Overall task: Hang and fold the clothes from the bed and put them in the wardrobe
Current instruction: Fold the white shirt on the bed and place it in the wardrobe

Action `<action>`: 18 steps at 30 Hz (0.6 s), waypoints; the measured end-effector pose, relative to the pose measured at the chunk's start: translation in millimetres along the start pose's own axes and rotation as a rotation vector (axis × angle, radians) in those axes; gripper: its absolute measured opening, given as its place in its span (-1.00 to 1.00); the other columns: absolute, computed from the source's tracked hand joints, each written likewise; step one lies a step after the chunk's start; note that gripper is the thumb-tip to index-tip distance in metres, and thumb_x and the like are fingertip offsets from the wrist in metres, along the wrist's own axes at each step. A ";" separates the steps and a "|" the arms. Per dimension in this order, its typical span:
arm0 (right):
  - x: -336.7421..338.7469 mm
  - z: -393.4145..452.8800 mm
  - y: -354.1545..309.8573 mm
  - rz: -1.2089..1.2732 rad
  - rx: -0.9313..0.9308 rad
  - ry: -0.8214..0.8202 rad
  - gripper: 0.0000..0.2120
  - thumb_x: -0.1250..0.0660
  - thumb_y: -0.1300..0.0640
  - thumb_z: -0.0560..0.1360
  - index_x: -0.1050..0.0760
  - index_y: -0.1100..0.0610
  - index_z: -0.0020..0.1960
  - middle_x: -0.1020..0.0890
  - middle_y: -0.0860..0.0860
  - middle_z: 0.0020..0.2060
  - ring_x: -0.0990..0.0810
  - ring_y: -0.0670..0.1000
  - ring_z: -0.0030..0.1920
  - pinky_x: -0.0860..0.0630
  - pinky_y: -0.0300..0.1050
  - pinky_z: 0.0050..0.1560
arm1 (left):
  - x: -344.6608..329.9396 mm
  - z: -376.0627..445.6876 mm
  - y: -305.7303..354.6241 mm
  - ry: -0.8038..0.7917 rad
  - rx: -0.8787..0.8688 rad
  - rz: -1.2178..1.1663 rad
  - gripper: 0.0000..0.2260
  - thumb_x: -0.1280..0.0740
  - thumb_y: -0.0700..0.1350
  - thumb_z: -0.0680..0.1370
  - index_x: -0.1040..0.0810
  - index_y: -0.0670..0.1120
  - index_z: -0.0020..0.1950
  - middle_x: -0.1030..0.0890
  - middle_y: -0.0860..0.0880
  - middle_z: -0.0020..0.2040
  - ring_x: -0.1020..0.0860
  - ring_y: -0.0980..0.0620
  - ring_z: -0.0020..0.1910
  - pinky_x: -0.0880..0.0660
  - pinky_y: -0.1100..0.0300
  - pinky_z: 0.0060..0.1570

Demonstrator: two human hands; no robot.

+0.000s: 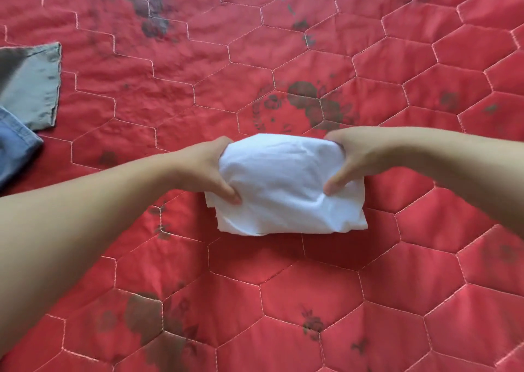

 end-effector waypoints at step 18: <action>-77.4 -51.7 -21.0 1.489 -0.188 0.329 -0.76 -0.25 0.12 0.60 -0.54 0.18 0.20 -0.70 0.10 0.02 -0.70 0.06 -0.07 -0.62 -0.08 -0.16 | -80.1 -89.0 -36.9 0.401 0.337 -1.488 -0.69 -0.28 0.10 0.59 -0.53 0.05 0.30 -0.68 0.04 0.09 -0.66 -0.01 0.05 -0.59 0.00 0.05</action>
Point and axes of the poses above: each hand's wrist, its own z-axis towards the middle knuckle, its own x-axis out of the back of the hand, y = z × x, the point moved 8 cm from there along z, towards the middle knuckle
